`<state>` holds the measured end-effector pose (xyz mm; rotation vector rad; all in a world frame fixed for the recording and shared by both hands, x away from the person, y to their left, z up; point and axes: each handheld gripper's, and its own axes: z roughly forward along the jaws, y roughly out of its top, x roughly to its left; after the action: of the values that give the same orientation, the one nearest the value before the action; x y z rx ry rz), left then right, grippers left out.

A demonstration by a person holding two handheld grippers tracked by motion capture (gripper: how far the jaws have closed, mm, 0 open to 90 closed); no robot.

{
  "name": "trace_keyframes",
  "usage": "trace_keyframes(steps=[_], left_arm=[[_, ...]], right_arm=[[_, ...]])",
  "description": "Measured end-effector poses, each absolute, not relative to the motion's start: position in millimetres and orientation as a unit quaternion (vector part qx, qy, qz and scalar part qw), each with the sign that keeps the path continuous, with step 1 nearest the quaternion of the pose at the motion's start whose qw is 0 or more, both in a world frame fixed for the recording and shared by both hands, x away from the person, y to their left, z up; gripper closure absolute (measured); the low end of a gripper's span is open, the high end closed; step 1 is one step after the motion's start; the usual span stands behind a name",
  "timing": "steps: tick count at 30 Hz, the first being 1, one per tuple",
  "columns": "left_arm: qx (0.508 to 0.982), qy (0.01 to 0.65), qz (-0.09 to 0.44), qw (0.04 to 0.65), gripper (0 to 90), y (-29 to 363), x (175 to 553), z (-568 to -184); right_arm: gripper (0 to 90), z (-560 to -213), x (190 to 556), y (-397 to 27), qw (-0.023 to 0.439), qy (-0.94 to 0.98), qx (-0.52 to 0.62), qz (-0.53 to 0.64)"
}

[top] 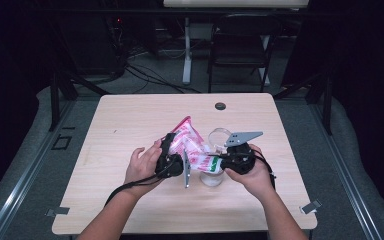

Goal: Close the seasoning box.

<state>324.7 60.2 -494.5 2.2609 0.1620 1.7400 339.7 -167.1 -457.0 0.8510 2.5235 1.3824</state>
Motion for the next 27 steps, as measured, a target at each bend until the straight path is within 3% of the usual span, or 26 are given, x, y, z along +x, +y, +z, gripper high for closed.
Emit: trace_keyframes(steps=[27], left_arm=[[0.778,0.034,0.615,0.126,62.0,55.4,320.9,-494.1]], right_arm=[[90.0,-461.6,342.4,-169.4,0.077,0.843,0.289,0.446]])
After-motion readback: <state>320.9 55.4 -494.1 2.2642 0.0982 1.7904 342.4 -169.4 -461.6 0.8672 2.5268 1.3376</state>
